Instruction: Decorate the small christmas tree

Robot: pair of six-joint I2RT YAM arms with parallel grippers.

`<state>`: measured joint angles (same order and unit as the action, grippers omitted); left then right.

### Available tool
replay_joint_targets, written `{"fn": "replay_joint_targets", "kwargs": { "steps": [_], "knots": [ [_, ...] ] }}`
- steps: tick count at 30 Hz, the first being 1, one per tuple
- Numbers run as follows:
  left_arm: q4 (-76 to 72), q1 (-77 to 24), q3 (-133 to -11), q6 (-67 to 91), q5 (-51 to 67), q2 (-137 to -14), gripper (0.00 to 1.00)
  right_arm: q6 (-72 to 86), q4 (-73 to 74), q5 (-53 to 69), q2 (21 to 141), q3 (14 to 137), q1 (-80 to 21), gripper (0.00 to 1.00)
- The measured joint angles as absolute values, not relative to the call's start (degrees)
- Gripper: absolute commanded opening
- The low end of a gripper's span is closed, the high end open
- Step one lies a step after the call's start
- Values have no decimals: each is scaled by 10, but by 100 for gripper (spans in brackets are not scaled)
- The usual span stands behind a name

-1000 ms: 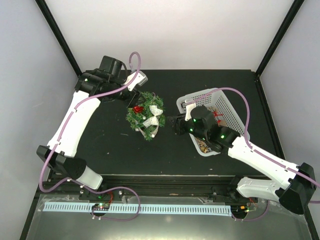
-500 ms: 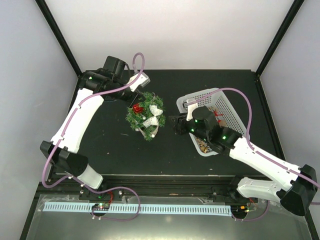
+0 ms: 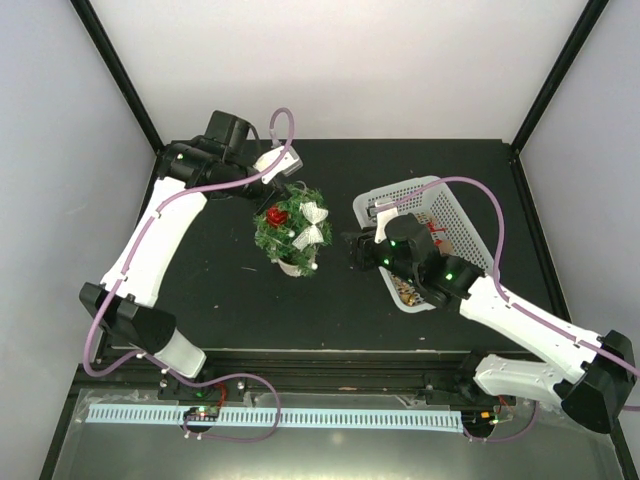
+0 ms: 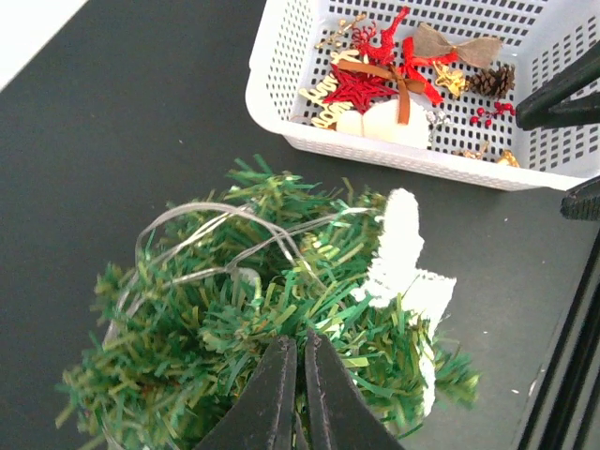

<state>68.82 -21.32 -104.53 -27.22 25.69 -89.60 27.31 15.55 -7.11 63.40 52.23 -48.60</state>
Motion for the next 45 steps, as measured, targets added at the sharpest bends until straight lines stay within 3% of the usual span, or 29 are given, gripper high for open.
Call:
{"fn": "replay_joint_targets", "kwargs": {
  "steps": [12, 25, 36, 45],
  "knots": [
    [646, -213, -1036, -360, 281, -873, 2, 269, 157, -79, 628, 518, -483, 60],
    [540, -213, -898, -498, 333, -785, 2, 264, 157, -86, 629, 509, -477, 60],
    [569, -206, -899, -625, 453, -785, 2, 260, 158, -87, 635, 509, -474, 60],
    [601, -206, -899, -698, 485, -795, 2, 260, 159, -91, 637, 508, -471, 60]
  ]
}}
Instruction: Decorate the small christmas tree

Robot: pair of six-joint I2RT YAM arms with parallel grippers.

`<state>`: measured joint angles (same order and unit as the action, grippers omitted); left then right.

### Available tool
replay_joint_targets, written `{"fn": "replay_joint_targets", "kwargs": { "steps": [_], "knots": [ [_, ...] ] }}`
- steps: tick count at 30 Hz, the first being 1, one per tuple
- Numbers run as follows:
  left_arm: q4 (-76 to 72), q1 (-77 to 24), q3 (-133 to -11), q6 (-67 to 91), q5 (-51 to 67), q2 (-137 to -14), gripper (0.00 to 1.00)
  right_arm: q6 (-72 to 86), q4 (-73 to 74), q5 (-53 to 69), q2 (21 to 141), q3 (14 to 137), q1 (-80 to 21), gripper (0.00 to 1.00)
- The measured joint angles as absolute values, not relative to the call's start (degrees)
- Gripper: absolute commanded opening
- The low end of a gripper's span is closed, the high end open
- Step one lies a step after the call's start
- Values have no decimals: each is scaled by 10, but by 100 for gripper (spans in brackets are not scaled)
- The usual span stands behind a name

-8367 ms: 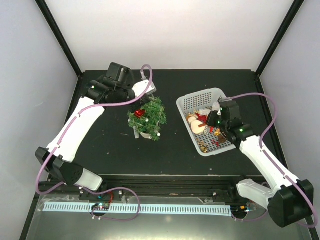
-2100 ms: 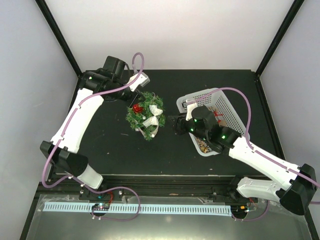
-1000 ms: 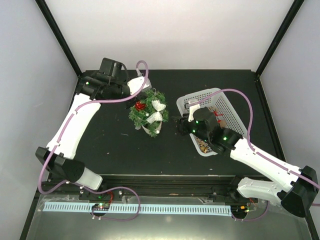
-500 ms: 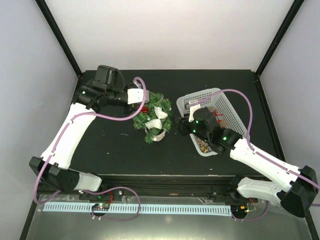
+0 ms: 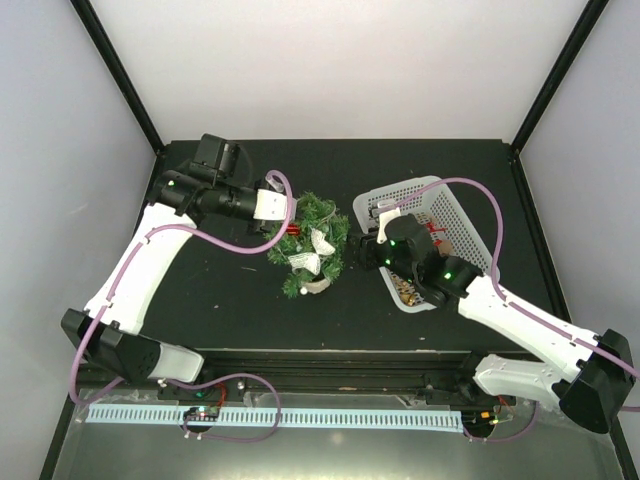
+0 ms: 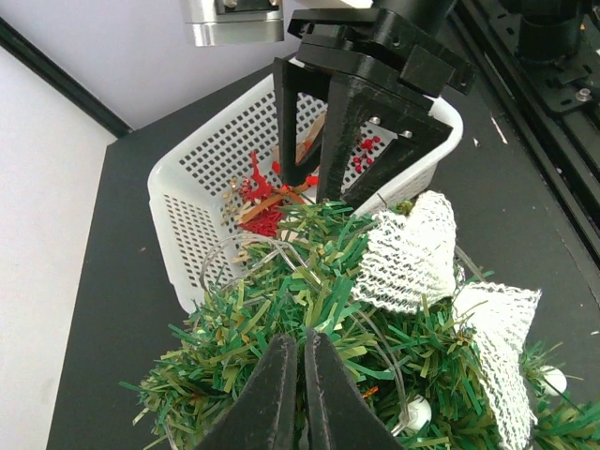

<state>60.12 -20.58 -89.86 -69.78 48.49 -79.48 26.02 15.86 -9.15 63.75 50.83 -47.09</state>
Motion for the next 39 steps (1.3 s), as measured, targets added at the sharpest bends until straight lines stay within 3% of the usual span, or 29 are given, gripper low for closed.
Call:
{"fn": "replay_joint_targets", "kwargs": {
  "steps": [10, 16, 21, 25, 27, 28, 30, 33, 39],
  "knots": [
    [638, -199, -885, -774, 493, -795, 2, 260, 158, -93, 637, 496, -467, 60],
    [646, -190, -852, -823, 502, -793, 12, 260, 158, -91, 637, 496, -465, 60],
    [647, -185, -842, -844, 504, -775, 32, 260, 158, -90, 637, 496, -465, 60],
    [645, -184, -838, -844, 503, -770, 40, 261, 159, -89, 637, 496, -464, 60],
    [639, -184, -833, -838, 504, -767, 48, 261, 159, -89, 637, 496, -464, 60],
    [634, -183, -830, -836, 503, -765, 54, 261, 160, -89, 636, 496, -464, 60],
    [625, -183, -821, -825, 502, -760, 79, 261, 163, -89, 635, 494, -464, 58],
    [613, -182, -812, -812, 502, -753, 98, 262, 173, -84, 629, 487, -462, 54],
    [580, -173, -809, -771, 502, -744, 99, 261, 203, -67, 607, 448, -462, 33]
  ]
}}
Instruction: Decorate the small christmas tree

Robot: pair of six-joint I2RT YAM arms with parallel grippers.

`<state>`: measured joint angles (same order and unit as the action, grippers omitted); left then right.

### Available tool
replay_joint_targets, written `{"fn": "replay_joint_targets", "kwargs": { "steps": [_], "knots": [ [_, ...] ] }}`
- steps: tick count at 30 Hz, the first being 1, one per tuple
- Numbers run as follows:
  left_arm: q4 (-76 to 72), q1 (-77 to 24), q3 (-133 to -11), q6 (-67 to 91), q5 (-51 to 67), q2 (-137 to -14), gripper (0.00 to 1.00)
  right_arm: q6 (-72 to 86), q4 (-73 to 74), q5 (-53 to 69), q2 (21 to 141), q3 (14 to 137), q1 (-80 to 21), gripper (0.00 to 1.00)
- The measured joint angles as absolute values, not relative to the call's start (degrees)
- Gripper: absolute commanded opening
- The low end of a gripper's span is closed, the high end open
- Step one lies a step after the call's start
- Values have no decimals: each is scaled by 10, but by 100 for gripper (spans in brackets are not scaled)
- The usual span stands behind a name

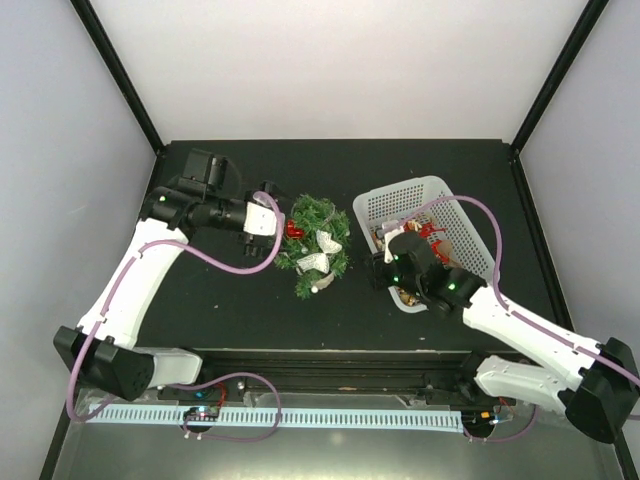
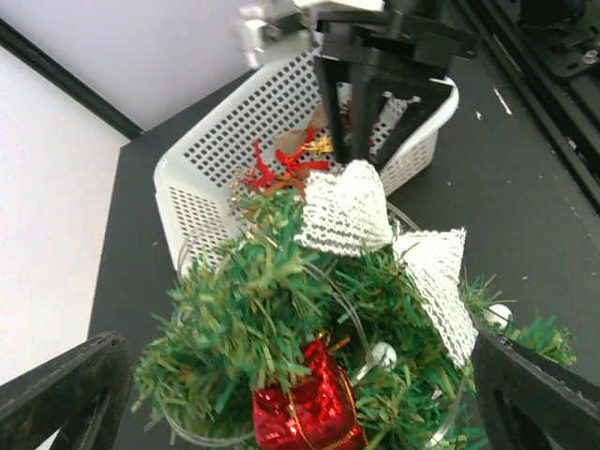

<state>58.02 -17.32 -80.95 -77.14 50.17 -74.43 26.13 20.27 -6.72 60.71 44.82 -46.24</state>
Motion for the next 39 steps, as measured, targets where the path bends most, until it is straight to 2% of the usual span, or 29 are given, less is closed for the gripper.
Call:
{"fn": "replay_joint_targets", "kwargs": {
  "steps": [5, 12, 15, 19, 24, 29, 39],
  "knots": [
    [558, -165, -809, -734, 504, -722, 99, 259, 225, -39, 588, 404, -463, 22],
    [524, -149, -808, -641, 504, -693, 99, 254, 219, 1, 598, 392, -505, 21],
    [511, -129, -807, -587, 505, -677, 99, 256, 193, 18, 630, 391, -528, 20],
    [495, -99, -797, -533, 512, -648, 99, 270, 148, 39, 698, 383, -545, 13],
    [486, -66, -770, -484, 523, -602, 99, 291, 116, 47, 778, 378, -545, 10],
    [485, -48, -768, -451, 541, -576, 99, 309, 93, 60, 802, 377, -522, 7],
    [483, -32, -741, -415, 569, -562, 99, 319, 72, 81, 817, 359, -413, 4]
  ]
}}
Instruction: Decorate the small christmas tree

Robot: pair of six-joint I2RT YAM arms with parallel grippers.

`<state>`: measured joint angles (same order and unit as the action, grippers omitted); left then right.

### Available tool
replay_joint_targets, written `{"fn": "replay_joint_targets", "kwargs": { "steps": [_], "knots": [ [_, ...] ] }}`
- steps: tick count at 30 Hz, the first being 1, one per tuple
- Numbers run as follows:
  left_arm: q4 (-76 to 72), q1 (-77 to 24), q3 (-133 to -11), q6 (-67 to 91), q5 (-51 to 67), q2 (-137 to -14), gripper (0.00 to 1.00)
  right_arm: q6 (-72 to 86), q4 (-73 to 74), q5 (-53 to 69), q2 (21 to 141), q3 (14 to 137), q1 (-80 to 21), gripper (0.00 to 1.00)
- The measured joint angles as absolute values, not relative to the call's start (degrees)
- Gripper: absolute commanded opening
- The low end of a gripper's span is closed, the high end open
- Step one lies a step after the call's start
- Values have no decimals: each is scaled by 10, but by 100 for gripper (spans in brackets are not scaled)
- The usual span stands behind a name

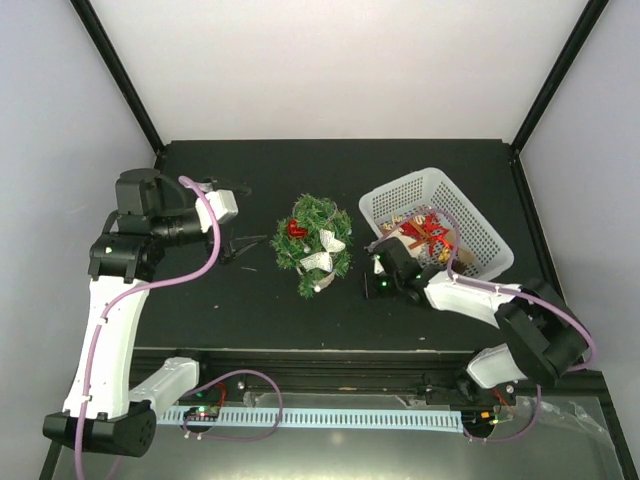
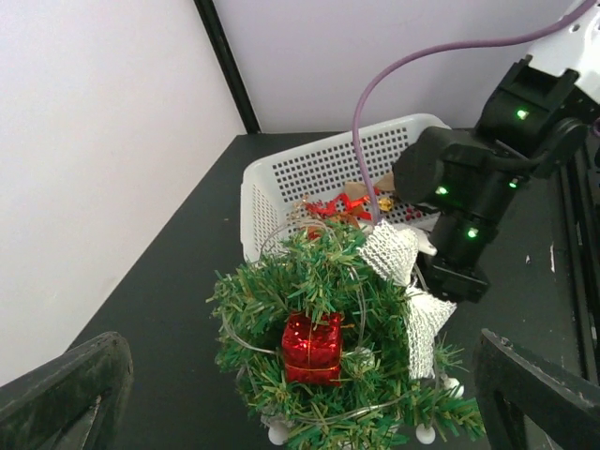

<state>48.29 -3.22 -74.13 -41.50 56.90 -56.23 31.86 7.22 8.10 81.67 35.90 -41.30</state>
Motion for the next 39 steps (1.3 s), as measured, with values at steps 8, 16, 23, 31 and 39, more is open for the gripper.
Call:
{"fn": "replay_joint_targets", "kwargs": {
  "steps": [8, 16, 23, 31, 39],
  "knots": [
    [482, -25, -734, -405, 580, -561, 99, 316, 71, 78, 841, 366, -319, 1],
    [459, -21, -708, -381, 596, -554, 99, 339, 34, 183, 862, 370, -305, 1],
    [440, -18, -686, -364, 603, -554, 99, 390, -7, 237, 866, 374, -309, 1],
    [429, -15, -682, -351, 610, -542, 99, 465, -89, 274, 974, 433, -309, 1],
    [435, -15, -672, -352, 611, -532, 99, 501, -121, 288, 1015, 484, -310, 1]
  ]
}}
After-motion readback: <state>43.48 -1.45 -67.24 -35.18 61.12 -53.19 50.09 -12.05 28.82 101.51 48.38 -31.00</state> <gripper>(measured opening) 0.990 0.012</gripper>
